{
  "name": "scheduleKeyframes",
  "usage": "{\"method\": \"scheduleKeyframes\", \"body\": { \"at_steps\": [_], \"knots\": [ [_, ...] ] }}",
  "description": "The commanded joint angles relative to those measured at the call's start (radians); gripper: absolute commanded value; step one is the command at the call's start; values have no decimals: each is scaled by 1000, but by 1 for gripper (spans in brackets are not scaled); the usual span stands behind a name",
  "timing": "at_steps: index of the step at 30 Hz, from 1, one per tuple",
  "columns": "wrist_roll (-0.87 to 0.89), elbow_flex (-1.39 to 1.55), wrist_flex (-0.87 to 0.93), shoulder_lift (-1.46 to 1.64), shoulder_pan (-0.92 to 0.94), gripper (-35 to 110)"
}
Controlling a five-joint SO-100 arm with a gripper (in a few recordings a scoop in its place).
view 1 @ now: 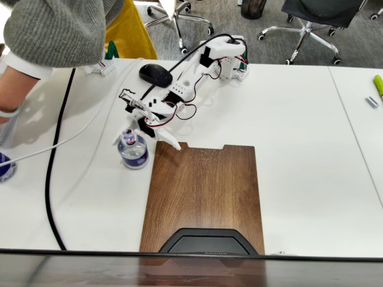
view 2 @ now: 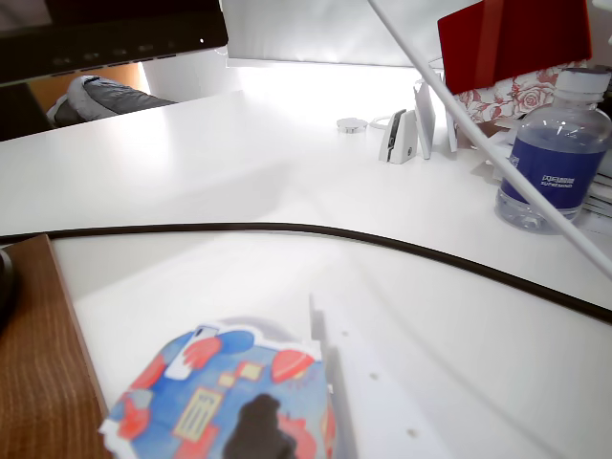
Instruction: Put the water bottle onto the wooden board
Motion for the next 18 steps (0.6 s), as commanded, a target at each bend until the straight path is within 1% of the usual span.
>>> {"method": "scheduleKeyframes", "body": {
  "at_steps": [1, 2, 3, 4, 7, 9, 13, 18],
  "knots": [
    [-14, -48, -3, 38, -11, 71],
    [-8, -48, -3, 38, -11, 53],
    [11, -48, -3, 40, -11, 38],
    [18, -49, -3, 43, -11, 31],
    [46, -57, -3, 46, -8, 18],
    [98, -66, -5, 51, -2, 0],
    [104, -69, 2, 54, 9, 0],
    [72, -69, 8, 51, 11, 0]
  ]
}}
